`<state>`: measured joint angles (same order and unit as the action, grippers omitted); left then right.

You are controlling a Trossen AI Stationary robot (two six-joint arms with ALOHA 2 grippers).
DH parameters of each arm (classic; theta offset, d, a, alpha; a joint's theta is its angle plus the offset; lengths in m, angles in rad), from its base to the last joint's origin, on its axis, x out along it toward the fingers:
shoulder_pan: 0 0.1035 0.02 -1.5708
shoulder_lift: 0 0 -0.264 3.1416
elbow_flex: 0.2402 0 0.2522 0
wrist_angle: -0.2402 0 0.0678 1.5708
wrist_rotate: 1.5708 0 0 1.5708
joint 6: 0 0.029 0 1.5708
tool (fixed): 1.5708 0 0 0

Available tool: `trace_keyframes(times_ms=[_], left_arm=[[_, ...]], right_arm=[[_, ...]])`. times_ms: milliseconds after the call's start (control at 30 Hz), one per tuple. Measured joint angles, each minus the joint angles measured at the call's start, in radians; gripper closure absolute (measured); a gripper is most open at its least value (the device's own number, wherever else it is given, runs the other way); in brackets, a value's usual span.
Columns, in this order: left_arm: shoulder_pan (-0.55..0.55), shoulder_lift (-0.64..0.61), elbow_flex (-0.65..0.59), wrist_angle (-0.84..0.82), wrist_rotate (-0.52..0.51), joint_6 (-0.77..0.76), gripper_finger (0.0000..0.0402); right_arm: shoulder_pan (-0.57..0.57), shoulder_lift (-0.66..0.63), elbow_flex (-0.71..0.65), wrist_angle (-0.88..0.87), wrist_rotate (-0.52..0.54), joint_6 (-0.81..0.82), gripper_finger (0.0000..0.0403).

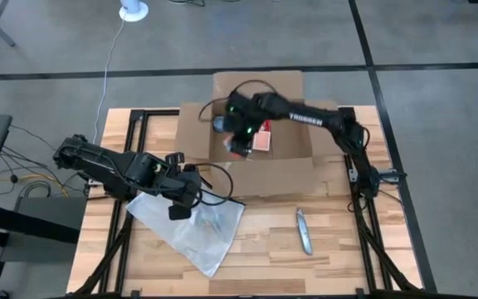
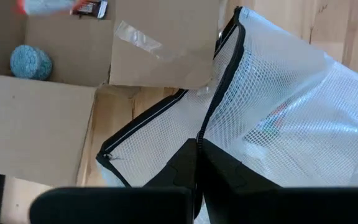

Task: Unpack boxes
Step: Put the orange snack bar into the transparent zip bag

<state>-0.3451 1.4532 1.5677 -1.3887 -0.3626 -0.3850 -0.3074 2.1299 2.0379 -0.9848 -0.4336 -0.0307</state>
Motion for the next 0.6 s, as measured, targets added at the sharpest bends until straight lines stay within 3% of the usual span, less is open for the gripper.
trace_keyframes(times_ms=[300,600], left_arm=[[0.000,0.000,0.002,0.012,0.000,0.003,0.0402],[0.000,0.000,0.002,0.011,-0.006,-0.035,0.0402]], right_arm=[[0.184,0.050,0.002,0.218,-0.020,0.042,0.0402],[0.282,0.104,0.003,0.348,-0.164,0.085,0.0402]])
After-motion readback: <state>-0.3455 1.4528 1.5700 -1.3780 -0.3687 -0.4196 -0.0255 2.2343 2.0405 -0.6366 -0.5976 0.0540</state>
